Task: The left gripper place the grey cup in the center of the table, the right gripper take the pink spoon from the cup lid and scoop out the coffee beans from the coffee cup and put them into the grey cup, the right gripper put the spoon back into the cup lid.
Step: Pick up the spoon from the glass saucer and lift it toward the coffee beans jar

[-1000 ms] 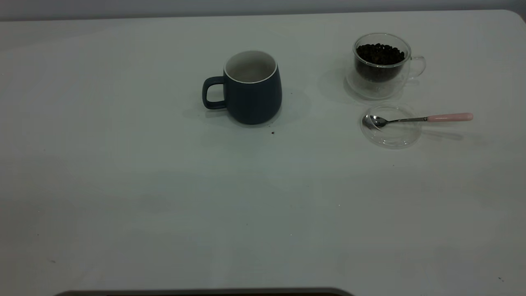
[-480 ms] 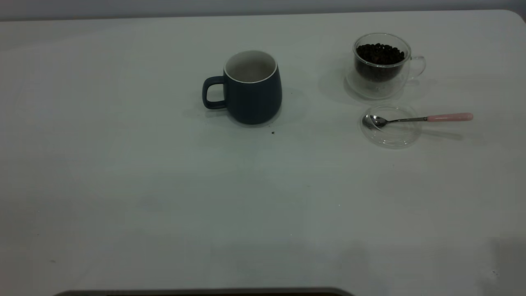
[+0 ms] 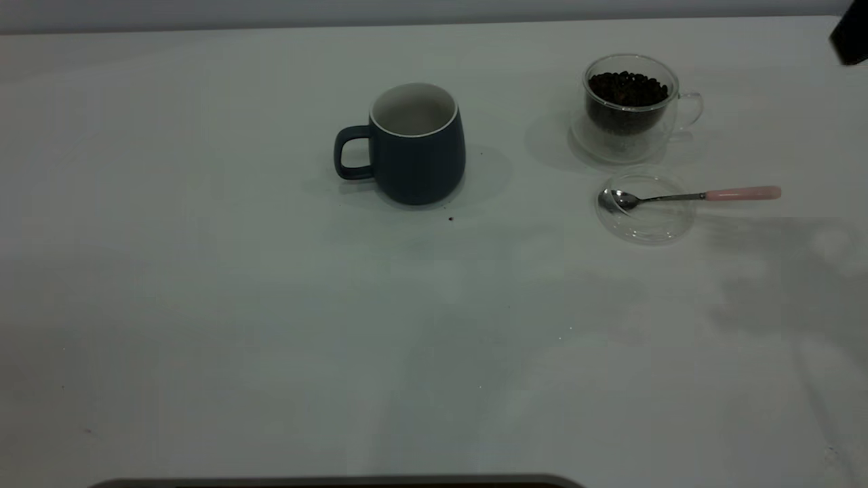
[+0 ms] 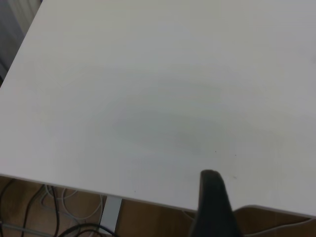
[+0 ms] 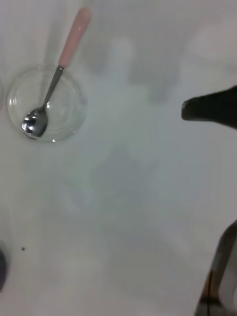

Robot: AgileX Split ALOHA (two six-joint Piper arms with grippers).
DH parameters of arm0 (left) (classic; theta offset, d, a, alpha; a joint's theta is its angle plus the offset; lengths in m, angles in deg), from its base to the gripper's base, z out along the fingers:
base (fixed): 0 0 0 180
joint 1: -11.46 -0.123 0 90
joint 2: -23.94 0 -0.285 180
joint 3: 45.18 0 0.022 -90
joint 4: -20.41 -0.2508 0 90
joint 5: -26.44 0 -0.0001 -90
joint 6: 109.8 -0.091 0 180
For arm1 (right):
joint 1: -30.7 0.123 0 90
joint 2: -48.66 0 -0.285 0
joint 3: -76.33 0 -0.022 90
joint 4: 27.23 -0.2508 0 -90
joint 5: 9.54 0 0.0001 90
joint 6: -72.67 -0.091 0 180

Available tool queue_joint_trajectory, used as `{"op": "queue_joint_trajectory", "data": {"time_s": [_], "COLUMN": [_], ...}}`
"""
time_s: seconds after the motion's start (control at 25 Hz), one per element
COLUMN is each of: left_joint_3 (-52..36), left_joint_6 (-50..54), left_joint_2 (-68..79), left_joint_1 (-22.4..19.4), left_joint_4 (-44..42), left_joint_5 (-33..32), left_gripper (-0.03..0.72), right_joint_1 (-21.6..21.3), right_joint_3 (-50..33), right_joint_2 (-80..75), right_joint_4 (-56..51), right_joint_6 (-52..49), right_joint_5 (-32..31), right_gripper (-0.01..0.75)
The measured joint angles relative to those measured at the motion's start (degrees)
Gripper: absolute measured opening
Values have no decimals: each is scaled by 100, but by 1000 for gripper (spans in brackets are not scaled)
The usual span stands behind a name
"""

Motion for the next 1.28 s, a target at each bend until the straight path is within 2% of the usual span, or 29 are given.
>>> {"op": "queue_joint_trajectory", "data": {"time_s": [0.28,0.48,0.88,1.28], "left_joint_3": [0,0,0,0], "left_joint_6": [0,0,0,-14], "left_joint_2": [0,0,0,0], "left_joint_1": [0,0,0,0], "left_joint_4": [0,0,0,0], "left_joint_5": [-2,-2,-2,-2], "left_gripper": [567,567,567,567], "right_joint_1": [-1377,-1960,-2249,-2268], "right_joint_3": [352,926,2372,2498], "right_joint_2": [-1833,-3062,-4803,-5464], "right_joint_4": [-2376,-3036,-3215,-3719], "right_joint_6": [2576,3395,3426,3587], "right_joint_5": [-206,-667,-1696,-2193], "right_gripper": [589,589,558,552]}}
